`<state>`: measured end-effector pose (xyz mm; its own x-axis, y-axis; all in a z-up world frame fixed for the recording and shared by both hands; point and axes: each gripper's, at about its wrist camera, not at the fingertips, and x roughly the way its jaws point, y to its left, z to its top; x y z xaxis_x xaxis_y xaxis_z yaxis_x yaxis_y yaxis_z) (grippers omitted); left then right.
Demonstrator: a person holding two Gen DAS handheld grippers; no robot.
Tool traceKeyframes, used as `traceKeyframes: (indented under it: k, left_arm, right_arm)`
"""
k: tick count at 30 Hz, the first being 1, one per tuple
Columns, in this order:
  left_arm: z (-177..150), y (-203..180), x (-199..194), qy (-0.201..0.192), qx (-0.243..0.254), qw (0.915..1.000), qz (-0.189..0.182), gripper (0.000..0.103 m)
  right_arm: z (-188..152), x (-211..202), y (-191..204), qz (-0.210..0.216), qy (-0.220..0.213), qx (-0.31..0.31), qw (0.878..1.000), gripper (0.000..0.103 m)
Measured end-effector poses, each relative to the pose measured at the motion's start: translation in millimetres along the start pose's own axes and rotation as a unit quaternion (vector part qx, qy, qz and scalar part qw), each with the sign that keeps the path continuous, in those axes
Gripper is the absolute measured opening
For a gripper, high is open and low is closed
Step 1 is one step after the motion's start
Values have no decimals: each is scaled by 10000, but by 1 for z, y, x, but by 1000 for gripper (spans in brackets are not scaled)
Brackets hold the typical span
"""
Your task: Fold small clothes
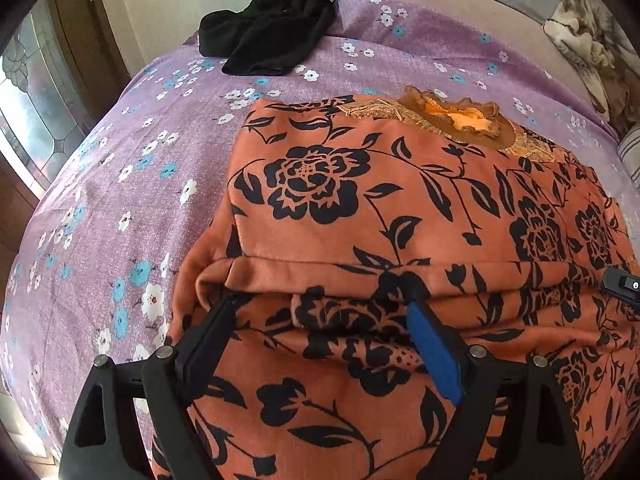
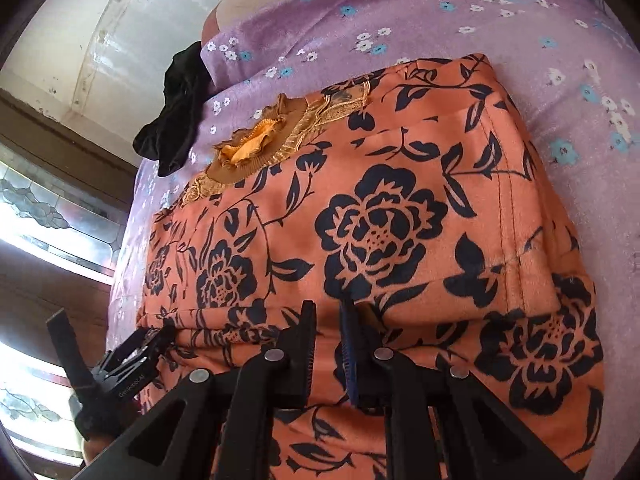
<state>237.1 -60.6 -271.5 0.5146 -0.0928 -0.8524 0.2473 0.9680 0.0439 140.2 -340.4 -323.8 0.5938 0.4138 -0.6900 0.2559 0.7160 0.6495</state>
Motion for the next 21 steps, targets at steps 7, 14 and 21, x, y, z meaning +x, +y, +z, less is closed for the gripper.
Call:
traceKeyframes:
  k: [7,14,21]
  left_arm:
    - [-29,7,-9,147,-60,9999,-51,88]
    - [-61,24,-43,-191,-150,9997,-54,88]
    - [-105,30,-53,56,44,9996,277,88]
  right_arm:
    - [-32,5,-2,-85,304,-66,9995,16]
    - [-59,-19,19,386,49,-530,9978,16]
    - [-109,-7,33,175,491,-953,9941,17]
